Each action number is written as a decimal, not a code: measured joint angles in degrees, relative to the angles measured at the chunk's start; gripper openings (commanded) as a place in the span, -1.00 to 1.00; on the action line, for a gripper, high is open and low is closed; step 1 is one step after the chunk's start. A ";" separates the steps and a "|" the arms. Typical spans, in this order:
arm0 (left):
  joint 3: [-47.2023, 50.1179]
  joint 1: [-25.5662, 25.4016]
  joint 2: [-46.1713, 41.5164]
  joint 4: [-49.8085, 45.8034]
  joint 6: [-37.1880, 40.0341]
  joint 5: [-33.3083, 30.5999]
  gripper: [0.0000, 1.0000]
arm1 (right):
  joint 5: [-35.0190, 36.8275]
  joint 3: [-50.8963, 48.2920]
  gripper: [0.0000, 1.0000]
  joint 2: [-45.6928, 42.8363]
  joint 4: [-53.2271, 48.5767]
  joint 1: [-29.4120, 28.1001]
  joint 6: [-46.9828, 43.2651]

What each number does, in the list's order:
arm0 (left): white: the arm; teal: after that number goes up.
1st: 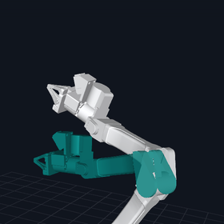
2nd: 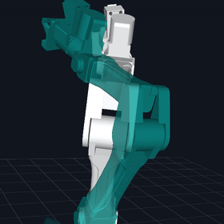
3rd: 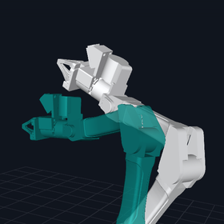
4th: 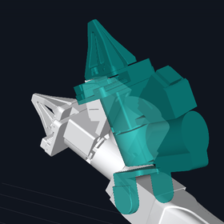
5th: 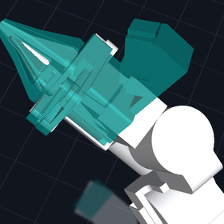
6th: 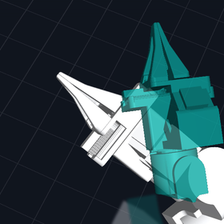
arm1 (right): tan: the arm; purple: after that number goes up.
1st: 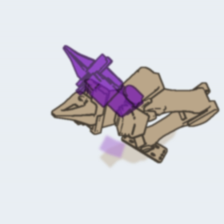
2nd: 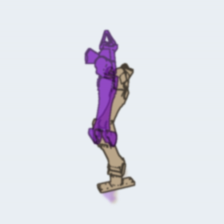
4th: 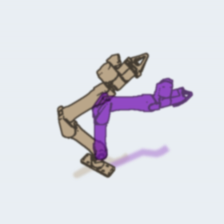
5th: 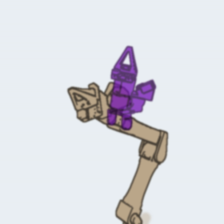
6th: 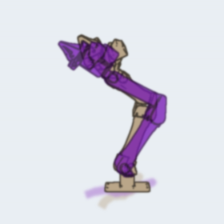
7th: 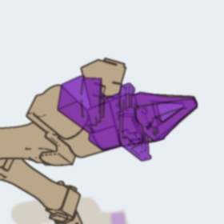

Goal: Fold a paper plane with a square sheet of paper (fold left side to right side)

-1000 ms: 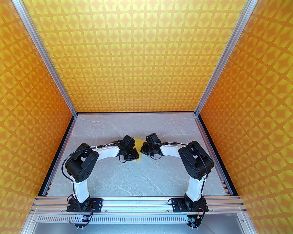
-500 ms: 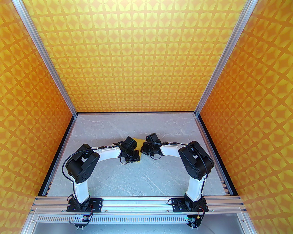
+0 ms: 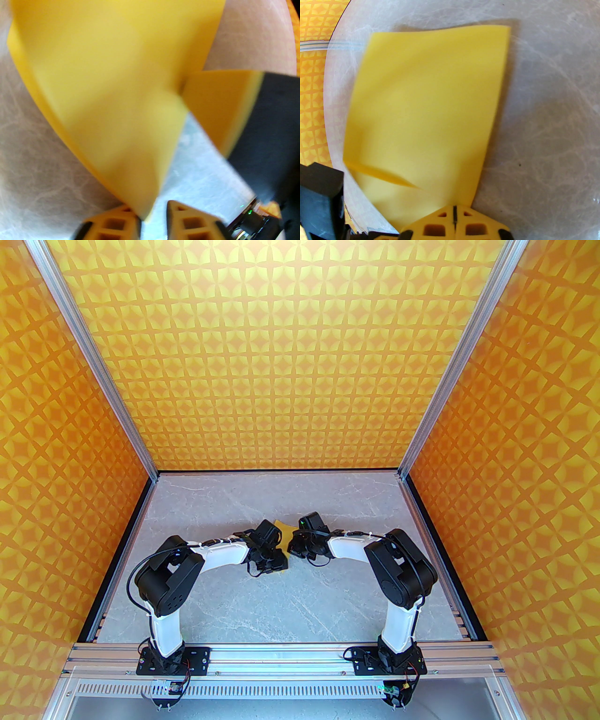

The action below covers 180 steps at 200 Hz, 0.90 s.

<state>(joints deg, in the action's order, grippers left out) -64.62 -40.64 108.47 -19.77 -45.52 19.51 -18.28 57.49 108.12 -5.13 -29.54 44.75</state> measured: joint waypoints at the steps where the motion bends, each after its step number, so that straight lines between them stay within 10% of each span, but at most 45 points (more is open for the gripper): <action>1: -0.02 0.02 0.00 0.00 0.07 -0.02 -0.32 | 0.04 0.00 -1.00 0.00 0.00 0.00 0.00; 180: -4.72 9.62 2.29 2.43 2.95 -0.70 -0.23 | 0.07 0.00 -1.00 0.00 0.02 0.00 0.00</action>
<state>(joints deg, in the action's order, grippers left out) -69.34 -31.03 110.76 -17.34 -42.57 18.81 -18.22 57.49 108.12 -5.10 -29.54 44.75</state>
